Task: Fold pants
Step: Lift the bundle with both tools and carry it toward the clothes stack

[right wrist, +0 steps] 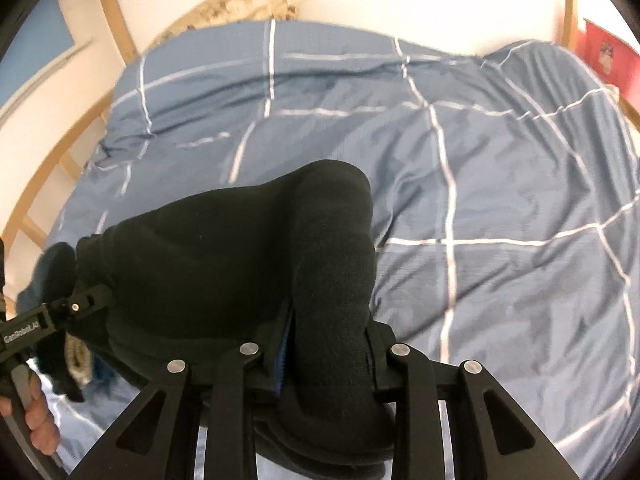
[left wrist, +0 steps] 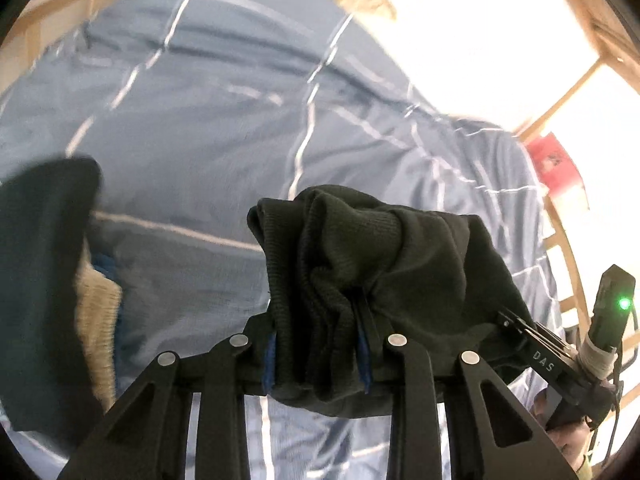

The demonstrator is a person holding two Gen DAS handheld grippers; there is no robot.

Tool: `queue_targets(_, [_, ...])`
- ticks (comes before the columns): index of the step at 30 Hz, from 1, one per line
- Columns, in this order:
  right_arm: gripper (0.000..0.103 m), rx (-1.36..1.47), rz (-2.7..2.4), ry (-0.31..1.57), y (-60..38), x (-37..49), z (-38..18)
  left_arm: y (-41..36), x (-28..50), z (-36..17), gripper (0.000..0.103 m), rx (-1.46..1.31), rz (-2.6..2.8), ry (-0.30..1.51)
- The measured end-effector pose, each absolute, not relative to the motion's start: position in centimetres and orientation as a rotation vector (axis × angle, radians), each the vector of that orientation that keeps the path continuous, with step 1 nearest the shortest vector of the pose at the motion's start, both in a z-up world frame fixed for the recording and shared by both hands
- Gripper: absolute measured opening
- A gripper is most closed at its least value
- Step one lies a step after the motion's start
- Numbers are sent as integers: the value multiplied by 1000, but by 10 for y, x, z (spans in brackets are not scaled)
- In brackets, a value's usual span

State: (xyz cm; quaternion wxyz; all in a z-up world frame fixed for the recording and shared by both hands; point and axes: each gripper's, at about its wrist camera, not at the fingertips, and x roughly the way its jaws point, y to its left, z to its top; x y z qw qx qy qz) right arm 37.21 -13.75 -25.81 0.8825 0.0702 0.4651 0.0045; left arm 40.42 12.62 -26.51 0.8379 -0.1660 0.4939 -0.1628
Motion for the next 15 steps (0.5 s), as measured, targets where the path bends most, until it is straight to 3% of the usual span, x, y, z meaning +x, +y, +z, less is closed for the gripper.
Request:
queue_targets(6, [29,176,24,916,-108,341,-204,171,371,-197,29,-369,-329,945])
queue_targets(15, [29,117,223,828,-5,336,-149,280,338,-148,28,-358,-158,844])
